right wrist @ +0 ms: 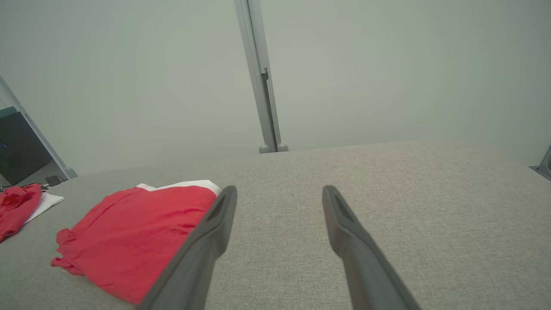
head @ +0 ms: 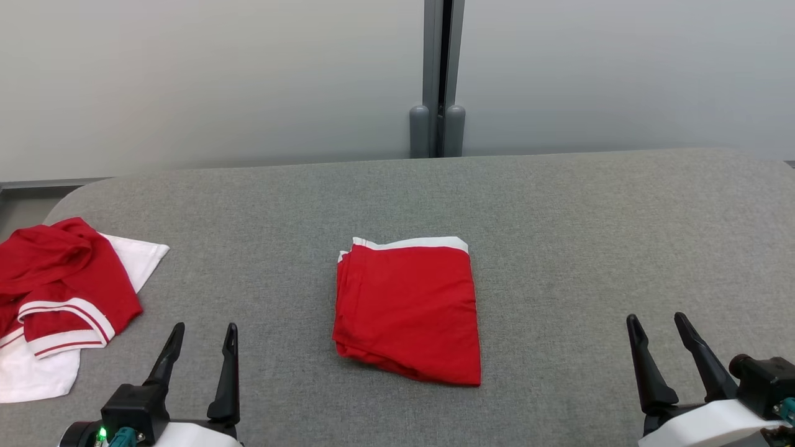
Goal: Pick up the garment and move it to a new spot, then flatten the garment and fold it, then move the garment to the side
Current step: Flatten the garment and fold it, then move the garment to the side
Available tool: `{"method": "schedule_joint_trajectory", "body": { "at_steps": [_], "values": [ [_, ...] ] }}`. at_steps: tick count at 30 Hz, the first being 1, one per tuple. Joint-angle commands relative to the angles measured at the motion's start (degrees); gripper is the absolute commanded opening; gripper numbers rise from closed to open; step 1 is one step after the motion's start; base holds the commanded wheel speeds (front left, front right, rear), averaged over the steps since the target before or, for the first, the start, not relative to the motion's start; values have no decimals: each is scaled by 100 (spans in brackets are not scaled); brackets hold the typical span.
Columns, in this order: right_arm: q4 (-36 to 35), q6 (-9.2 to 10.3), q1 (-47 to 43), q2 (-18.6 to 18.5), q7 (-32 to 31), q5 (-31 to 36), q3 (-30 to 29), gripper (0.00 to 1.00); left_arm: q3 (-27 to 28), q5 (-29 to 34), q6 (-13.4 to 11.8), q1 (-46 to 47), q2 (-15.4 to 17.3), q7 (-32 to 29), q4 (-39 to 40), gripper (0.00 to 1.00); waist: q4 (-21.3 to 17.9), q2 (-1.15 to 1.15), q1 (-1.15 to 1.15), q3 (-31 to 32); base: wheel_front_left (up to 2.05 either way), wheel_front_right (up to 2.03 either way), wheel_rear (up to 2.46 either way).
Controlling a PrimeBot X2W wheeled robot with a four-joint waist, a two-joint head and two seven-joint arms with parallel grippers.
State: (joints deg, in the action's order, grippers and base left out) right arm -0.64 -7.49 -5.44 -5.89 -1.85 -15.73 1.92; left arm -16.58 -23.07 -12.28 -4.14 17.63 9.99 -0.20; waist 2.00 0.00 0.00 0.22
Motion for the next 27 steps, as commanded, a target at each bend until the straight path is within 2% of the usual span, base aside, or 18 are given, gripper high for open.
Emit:
{"method": "schedule_joint_trajectory", "body": {
  "at_steps": [1,27],
  "values": [
    [-66,0,-63,16,-46,43,-38,100,-7,-7,-50,-40,43,-37,54,100,-15,0,0,37,0,0,0],
    [-186,0,-50,-89,-212,275,-49,100,-167,10,-134,56,43,-103,136,100,18,0,0,10,0,0,0]
  ]
}}
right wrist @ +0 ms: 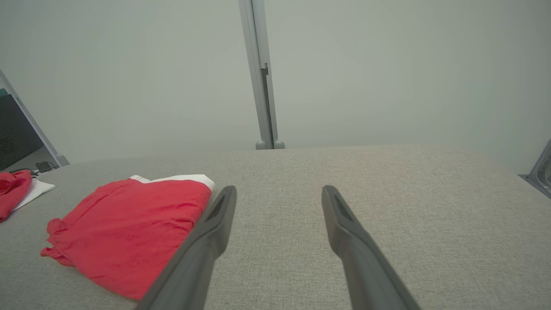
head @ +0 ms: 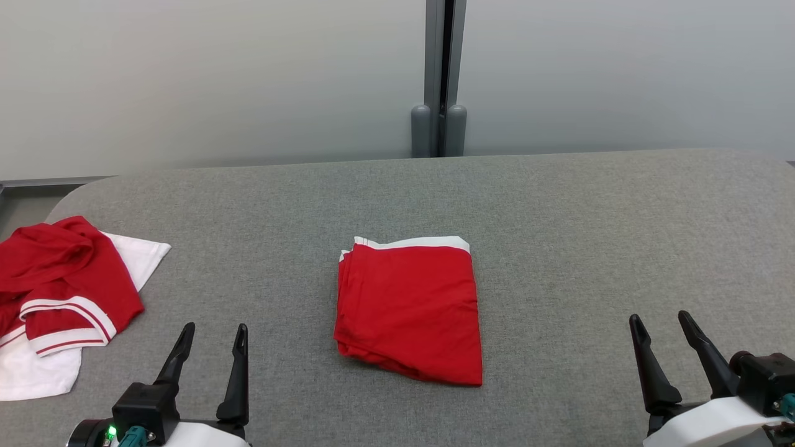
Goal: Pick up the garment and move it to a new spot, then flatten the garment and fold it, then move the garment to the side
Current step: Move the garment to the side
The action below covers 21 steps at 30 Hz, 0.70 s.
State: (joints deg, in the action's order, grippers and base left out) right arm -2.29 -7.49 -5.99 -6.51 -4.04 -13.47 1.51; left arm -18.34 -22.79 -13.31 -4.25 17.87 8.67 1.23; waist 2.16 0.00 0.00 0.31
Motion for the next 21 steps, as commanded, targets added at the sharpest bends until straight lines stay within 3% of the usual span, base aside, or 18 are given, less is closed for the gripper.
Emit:
{"method": "schedule_joint_trajectory", "body": {
  "at_steps": [1,13,21],
  "values": [
    [-27,0,4,-29,2,56,-9,100,6,-24,-28,76,19,32,-11,100,4,0,0,-1,0,0,0],
    [132,0,202,-105,-62,37,53,100,-43,3,23,409,-21,109,4,100,354,0,0,-261,0,0,0],
    [1153,0,946,-91,25,-203,625,100,-63,-47,140,770,-162,337,-130,100,820,0,0,-771,0,0,0]
  ]
}}
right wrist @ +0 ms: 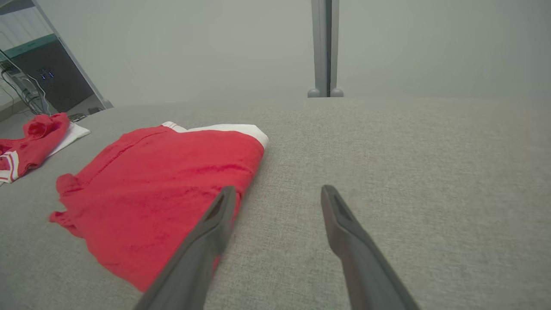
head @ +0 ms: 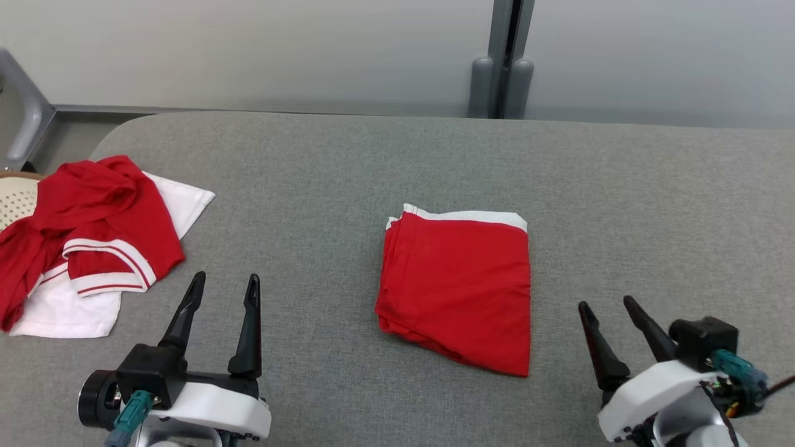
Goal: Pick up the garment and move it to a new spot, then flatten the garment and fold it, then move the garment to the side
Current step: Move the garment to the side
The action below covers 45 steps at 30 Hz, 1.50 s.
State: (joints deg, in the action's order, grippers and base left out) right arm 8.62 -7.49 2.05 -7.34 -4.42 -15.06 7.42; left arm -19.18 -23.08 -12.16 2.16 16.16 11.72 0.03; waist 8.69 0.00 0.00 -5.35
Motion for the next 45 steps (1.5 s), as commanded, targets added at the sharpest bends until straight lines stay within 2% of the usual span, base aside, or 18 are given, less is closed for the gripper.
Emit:
{"method": "schedule_joint_trajectory", "body": {
  "at_steps": [1,10,15,16,17,18,19,26,31,41,45],
  "values": [
    [252,0,276,10,83,-84,149,100,21,-21,40,160,-3,61,-37,100,208,0,0,-268,0,0,0],
    [1874,0,1040,177,363,-400,665,100,-9,-28,169,451,-168,236,-359,100,519,0,0,-526,0,0,0],
    [2544,0,1215,264,390,-630,836,100,21,12,241,581,-216,302,-457,100,608,0,0,-553,0,0,0],
    [2638,0,1234,274,368,-705,876,47,31,28,247,595,-221,306,-467,100,611,0,0,-562,0,0,0],
    [2706,0,1255,285,355,-749,918,24,41,39,259,605,-227,311,-471,100,607,0,0,-570,0,0,0],
    [2755,0,1285,290,383,-800,954,15,48,45,260,618,-236,317,-481,100,598,0,0,-578,0,0,0],
    [2789,0,1319,287,410,-832,995,0,60,51,265,647,-245,324,-479,100,581,0,0,-592,0,0,0],
    [2770,7,1492,100,629,-1057,1181,0,183,152,319,713,-312,352,-362,100,299,0,0,-636,0,0,0],
    [2761,10,1650,-131,703,-1219,1378,0,308,272,366,699,-282,351,-197,100,-323,0,0,-715,0,0,0],
    [2783,7,2281,-703,844,-1456,1903,0,296,492,494,1145,-82,304,-28,100,-1627,0,0,-1259,0,0,0],
    [2841,6,2574,-901,933,-1535,2074,0,253,555,536,1337,3,233,93,100,-1932,0,0,-1447,0,0,0]
  ]
}}
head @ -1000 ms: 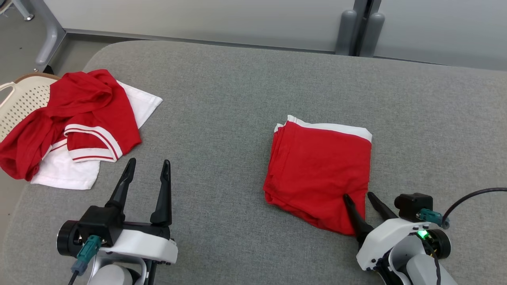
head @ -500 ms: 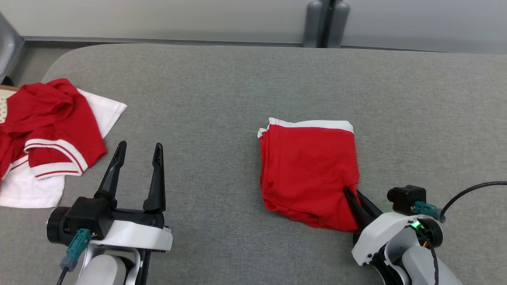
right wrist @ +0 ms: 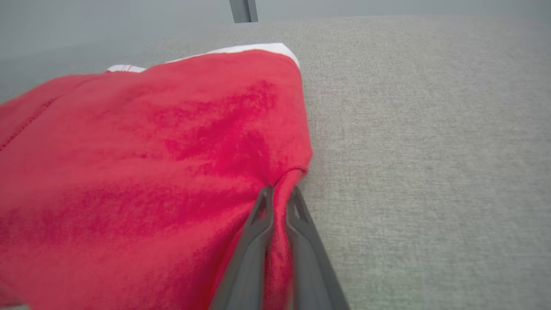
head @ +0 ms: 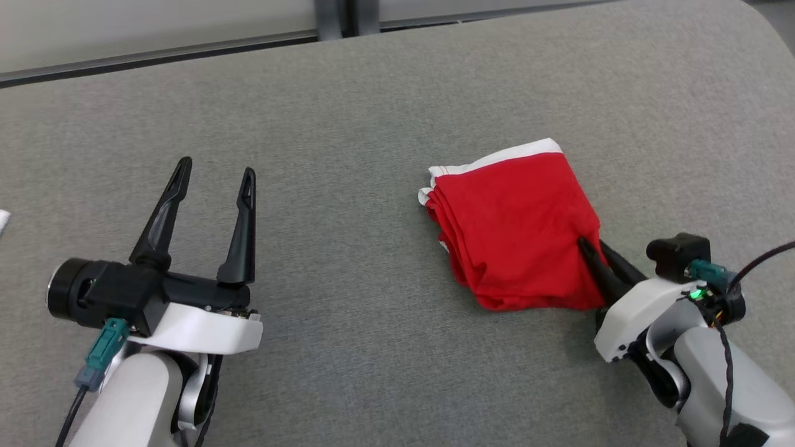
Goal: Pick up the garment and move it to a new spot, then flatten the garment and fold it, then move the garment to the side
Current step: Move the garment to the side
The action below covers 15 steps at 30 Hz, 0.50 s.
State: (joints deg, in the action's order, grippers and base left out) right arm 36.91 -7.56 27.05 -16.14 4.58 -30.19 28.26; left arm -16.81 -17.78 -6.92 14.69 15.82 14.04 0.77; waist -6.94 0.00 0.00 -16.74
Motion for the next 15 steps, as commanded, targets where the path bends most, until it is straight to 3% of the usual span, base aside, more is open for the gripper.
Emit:
{"method": "schedule_joint_trajectory", "body": {
  "at_steps": [1,9,15],
  "values": [
    [62,14,302,-191,97,-1,120,0,-18,87,29,211,94,-79,128,100,-534,0,0,-438,0,0,0],
    [461,14,1311,-776,278,-246,280,0,-191,306,156,758,257,-427,606,100,-816,0,0,-1090,0,0,0],
    [1027,13,2106,-1399,263,-513,267,0,-336,446,306,1324,317,-625,852,100,-728,0,0,-1705,0,0,0]
  ]
}}
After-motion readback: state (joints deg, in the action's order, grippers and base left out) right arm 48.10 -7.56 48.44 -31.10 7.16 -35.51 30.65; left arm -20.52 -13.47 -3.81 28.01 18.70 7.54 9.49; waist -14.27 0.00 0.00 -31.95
